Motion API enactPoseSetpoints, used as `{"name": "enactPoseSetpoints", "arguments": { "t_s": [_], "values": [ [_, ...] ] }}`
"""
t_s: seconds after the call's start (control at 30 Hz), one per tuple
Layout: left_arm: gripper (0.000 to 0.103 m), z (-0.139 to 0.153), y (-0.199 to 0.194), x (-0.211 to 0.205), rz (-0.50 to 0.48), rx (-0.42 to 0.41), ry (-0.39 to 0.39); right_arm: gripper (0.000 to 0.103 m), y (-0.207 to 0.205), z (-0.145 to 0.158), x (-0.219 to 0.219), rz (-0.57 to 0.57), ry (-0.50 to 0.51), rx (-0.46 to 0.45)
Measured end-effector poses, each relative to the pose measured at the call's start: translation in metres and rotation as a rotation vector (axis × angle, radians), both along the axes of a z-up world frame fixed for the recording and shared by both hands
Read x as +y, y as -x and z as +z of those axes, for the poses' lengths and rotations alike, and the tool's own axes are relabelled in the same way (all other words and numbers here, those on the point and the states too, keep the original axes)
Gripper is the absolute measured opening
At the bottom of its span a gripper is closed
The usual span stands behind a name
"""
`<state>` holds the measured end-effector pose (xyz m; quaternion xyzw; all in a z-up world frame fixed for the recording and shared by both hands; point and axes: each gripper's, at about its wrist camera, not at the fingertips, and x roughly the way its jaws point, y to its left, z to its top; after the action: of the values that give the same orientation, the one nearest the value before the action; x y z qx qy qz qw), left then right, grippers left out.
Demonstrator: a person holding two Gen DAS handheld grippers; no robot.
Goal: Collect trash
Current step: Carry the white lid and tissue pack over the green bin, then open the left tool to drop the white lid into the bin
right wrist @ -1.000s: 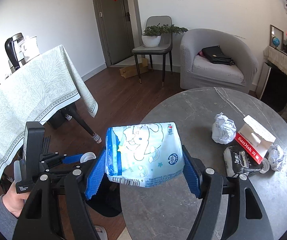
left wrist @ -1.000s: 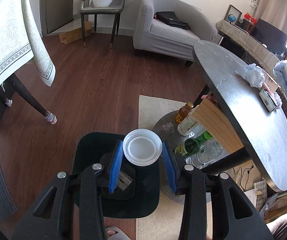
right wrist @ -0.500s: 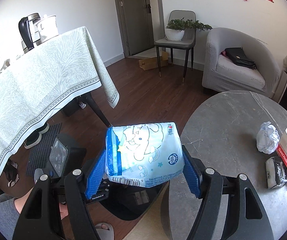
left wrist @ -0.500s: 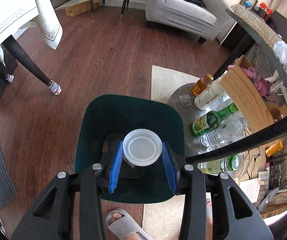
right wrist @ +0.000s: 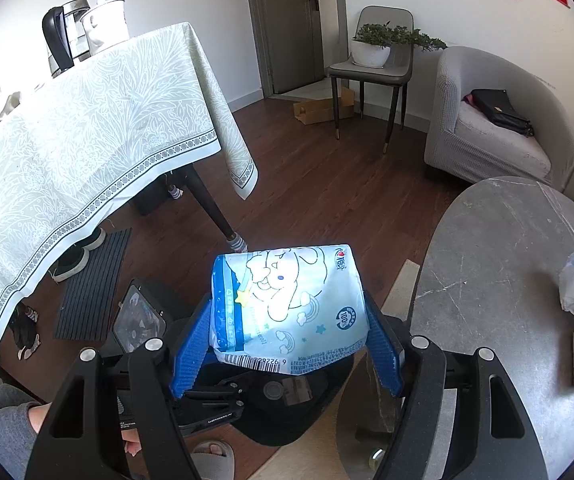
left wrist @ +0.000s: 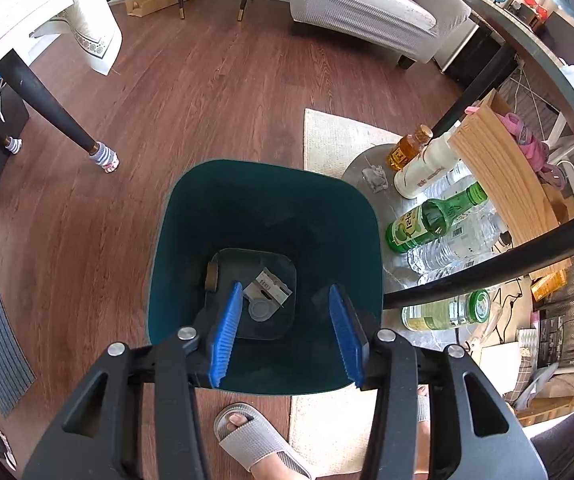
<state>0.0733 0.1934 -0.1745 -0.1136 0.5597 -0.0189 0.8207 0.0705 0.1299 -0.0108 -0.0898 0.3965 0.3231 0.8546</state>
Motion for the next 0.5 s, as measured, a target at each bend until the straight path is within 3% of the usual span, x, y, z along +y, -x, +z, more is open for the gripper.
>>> {"name": "enactPoseSetpoints", "arguments": {
  "t_s": [0.37, 0.5],
  "values": [
    [0.045, 0.031, 0.018, 0.044, 0.102, -0.093, 0.01, 0.071, -0.004, -0.021, 0.023, 0.016, 0.031, 0.033],
    [0.038, 0.048, 0.025, 0.061, 0.136, -0.135, 0.002, 0.071, -0.005, -0.034, 0.032, 0.021, 0.045, 0.053]
  ]
}}
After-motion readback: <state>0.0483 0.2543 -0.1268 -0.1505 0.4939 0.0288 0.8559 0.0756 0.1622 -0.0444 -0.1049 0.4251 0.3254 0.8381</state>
